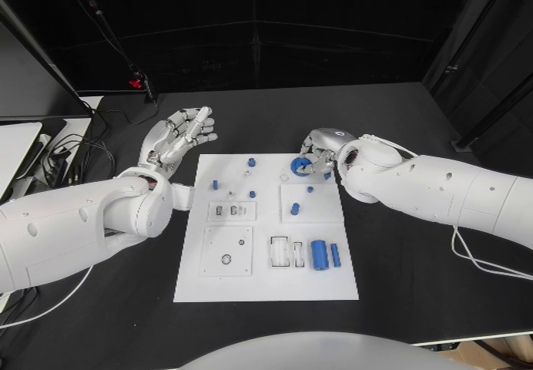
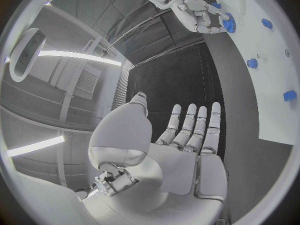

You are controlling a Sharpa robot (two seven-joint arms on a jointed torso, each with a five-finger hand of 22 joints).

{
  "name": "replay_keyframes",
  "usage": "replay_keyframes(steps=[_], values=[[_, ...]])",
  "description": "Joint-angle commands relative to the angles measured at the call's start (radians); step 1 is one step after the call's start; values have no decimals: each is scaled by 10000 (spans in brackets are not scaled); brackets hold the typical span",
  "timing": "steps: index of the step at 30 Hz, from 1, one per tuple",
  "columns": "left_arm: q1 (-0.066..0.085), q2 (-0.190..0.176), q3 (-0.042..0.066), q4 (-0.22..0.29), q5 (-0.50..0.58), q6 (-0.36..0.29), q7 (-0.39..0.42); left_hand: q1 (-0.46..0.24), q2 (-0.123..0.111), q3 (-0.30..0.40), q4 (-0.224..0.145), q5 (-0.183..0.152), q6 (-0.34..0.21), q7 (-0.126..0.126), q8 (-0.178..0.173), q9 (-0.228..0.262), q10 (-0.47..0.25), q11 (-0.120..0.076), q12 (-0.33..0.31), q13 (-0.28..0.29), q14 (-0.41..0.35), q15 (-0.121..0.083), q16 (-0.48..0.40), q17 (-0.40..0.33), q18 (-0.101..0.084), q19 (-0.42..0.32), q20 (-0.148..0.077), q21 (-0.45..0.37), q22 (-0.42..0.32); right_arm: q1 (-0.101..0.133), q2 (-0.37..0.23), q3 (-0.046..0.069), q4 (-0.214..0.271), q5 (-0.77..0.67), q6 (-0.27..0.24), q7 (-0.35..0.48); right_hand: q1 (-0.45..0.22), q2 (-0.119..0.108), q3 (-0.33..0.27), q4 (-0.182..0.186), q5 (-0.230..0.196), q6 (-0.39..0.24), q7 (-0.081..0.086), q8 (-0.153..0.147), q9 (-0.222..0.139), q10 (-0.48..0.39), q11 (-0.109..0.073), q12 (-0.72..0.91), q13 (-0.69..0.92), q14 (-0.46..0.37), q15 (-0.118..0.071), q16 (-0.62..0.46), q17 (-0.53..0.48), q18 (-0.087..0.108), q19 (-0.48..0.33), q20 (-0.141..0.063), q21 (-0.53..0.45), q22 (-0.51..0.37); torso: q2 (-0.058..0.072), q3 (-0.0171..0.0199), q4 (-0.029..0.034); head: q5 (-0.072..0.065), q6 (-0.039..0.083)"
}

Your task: Assemble the parts on the task board

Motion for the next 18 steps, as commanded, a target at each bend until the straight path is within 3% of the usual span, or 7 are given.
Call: replay_keyframes(steps=[1, 7, 18], values=[[12, -6, 5, 7, -80, 103, 1828, 10, 76, -62, -13, 31, 11, 1509, -55, -11, 69, 29, 15, -10, 10, 52, -65, 4, 80, -67, -30, -16, -12, -8, -8, -14, 24, -83, 13, -49, 139, 67, 47, 1, -14, 166, -85, -36, 45, 1076, -66, 25, 2631, 1040, -81, 25, 2634, -74, 1058, -67, 33, 2634, 0, -1, 0, -17, 9], [12, -18, 5, 13, -80, 97, 1826, 10, 76, -62, -13, 31, 11, 1509, -55, -11, 69, 29, 15, -10, 10, 52, -65, 4, 80, -67, -30, -16, -12, -10, -24, -14, 67, -86, -229, 83, 183, 101, 97, -12, -23, 465, -69, -168, 40, 1076, -55, 25, 2631, 1040, -75, 25, 2634, -74, 1058, -67, 33, 2634, 0, -1, 6, -20, 20], [12, -31, 5, 17, -80, 107, 1817, 10, 76, -62, -13, 31, 11, 1509, -55, -11, 69, 29, 15, -10, 10, 52, -65, 4, 80, -67, -30, -16, -12, -28, -251, -9, 502, 24, -1507, 756, 267, 119, 153, -76, -6, 776, 12, -337, 35, 1076, 9, 25, 2631, 1040, -45, 25, 2634, -74, 1058, -47, 33, 2634, 1, 0, 10, 31, 26]])
